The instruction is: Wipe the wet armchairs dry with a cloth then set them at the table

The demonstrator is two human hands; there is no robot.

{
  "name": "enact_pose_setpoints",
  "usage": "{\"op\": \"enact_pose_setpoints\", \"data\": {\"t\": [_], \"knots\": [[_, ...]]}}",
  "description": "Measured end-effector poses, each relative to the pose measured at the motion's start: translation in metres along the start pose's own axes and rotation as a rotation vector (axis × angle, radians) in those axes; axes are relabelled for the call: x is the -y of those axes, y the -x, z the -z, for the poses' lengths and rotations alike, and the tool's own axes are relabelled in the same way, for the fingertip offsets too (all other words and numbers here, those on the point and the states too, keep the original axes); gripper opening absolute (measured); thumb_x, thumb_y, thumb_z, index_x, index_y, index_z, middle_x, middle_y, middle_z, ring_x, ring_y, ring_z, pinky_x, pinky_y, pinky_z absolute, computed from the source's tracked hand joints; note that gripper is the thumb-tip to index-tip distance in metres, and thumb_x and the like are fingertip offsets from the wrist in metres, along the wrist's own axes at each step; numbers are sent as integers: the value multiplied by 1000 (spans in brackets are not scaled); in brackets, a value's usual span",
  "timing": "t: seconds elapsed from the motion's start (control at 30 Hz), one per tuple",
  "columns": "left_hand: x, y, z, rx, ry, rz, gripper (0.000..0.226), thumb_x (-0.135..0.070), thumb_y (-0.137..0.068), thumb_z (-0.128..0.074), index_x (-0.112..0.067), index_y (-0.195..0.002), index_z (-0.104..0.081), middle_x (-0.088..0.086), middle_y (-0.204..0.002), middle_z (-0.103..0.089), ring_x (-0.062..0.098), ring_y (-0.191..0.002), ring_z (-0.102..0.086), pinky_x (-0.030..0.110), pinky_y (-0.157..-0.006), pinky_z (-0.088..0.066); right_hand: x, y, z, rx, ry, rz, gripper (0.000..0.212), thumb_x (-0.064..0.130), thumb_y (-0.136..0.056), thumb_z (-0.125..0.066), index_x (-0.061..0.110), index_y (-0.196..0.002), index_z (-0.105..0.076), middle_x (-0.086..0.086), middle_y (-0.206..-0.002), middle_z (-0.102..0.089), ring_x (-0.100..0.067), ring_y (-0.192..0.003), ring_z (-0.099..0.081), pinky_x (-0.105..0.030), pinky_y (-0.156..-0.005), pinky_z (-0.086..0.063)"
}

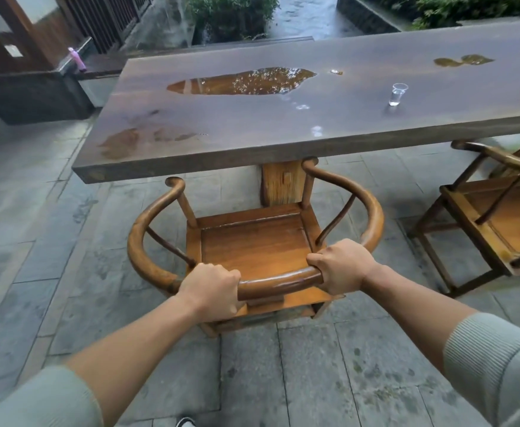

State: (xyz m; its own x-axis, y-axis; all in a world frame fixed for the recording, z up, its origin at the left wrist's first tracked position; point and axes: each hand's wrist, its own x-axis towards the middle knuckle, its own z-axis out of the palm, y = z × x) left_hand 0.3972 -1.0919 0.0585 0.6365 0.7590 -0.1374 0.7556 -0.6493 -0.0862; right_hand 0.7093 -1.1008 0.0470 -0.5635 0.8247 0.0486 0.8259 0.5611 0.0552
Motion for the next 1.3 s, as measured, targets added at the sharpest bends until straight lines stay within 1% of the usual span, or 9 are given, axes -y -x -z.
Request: {"op": "enact_pose_setpoints", "data": {"t": [0.23, 0.63, 0.73, 0.87, 0.97, 1.03, 1.1, 1.2, 1.3], "knots": [[5, -2, 1, 23, -38, -40, 38, -61, -81, -44, -23, -76, -47, -4, -66, -56, 20, -55, -54, 30, -56, -50, 8, 2, 1, 23, -49, -74, 27, 48, -76, -57, 27, -72, -41, 7, -62, -57, -23, -53, -57, -27, -47, -38], [7, 2, -5, -3, -55, -55, 41, -67, -79, -44, -27, -70, -46, -14, -53, -42, 7, -42, -41, 23, -44, -36, 12, 5, 0, -43, -73, -34, 24, 48, -75, -55, 31, -70, -39, 13, -55, -39, -14, -45, -38, -25, -44, -32], [8, 1, -6, -8, -40, -62, 40, -67, -79, -44, -28, -68, -44, -14, -52, -40, 6, -40, -38, 23, -42, -30, 8, 5, -3, -33, -62, -28, 27, 49, -76, -57, 31, -69, -39, 13, -54, -39, -12, -43, -38, -23, -42, -27], [8, -2, -5, 24, 35, -67, 38, -69, -79, -46, -32, -71, -43, -14, -57, -48, 6, -47, -46, 22, -45, -38, 4, -1, 1, 78, -99, -52, 22, 45, -74, -57, 32, -69, -39, 13, -56, -46, -9, -48, -46, -24, -43, -29], [7, -4, 0, 60, 117, -26, 45, -81, -74, -47, -37, -81, -41, -17, -71, -52, 2, -61, -49, 24, -52, -41, 8, -8, 13, 222, -175, -72, 21, 51, -75, -65, 38, -86, -53, 17, -77, -58, -11, -74, -56, -33, -71, -47], [5, -5, 2, 105, 186, 24, 67, -96, -66, -41, -40, -102, -46, -21, -94, -56, 3, -81, -54, 31, -67, -50, 7, -12, 20, 386, -139, -92, 64, 78, -69, -65, 44, -123, -55, 12, -111, -60, -15, -105, -52, -43, -102, -38], [1, -3, 5, 195, 301, 55, 97, -102, -62, -37, -39, -136, -36, -15, -124, -51, 8, -110, -50, 38, -89, -50, 16, -9, 30, 492, -248, -174, 108, 102, -59, -49, 47, -150, -30, 3, -144, -47, -23, -135, -38, -52, -119, -22], [1, 1, 12, 236, 570, 145, 103, -100, -64, -41, -48, -149, -11, -6, -152, -33, 15, -135, -34, 44, -107, -37, 33, -8, 42, 428, -559, -338, 112, 106, -62, -37, 51, -155, -9, 2, -166, -22, -30, -152, -19, -58, -121, -16], [7, 12, 29, 194, 597, 184, 106, -99, -63, -44, -50, -150, -6, -8, -161, -20, 15, -144, -25, 48, -113, -32, 52, -15, 61, 342, -613, -387, 111, 103, -66, -39, 50, -157, -3, 5, -170, -13, -29, -154, -16, -58, -122, -16]]}}
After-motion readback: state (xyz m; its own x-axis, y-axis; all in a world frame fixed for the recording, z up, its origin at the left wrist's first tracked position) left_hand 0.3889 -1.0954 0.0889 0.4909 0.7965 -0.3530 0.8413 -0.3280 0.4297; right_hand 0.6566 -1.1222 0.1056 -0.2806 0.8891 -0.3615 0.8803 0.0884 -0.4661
